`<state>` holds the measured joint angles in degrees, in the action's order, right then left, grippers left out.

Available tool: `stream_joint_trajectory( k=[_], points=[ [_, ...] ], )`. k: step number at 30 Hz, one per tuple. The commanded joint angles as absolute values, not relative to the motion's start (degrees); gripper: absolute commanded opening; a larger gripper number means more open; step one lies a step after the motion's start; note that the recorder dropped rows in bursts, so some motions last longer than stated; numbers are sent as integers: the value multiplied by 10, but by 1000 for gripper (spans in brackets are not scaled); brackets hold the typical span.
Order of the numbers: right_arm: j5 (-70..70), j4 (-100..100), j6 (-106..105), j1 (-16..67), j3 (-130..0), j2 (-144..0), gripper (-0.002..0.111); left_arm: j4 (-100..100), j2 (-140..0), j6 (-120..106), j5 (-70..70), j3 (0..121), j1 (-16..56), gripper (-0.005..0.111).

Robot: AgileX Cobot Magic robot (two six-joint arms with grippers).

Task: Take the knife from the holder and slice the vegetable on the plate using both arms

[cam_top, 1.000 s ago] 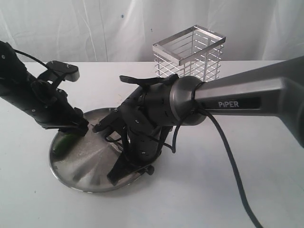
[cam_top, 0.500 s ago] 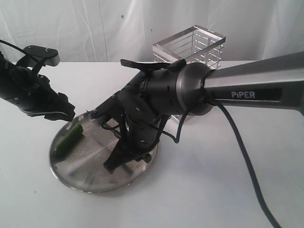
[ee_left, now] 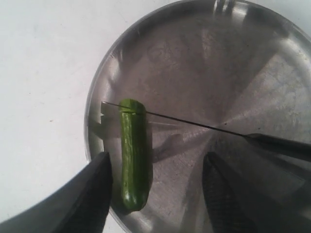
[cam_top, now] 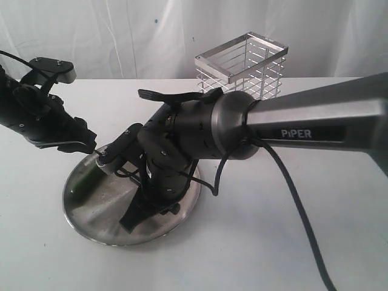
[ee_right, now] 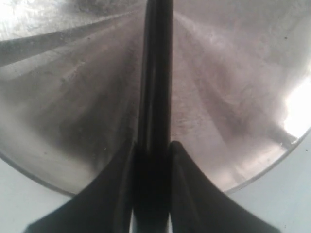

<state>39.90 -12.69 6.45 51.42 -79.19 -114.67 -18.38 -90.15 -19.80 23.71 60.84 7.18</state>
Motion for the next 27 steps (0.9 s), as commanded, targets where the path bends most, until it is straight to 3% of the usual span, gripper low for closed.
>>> stream_joint_trajectory(
  k=[1,27],
  points=[
    [387,-128,60,513,-793,-1150,0,-188,-896,-193,242,606,70,59],
    [386,-127,56,513,-851,-1204,0,-192,-896,-192,240,606,70,59]
  ],
)
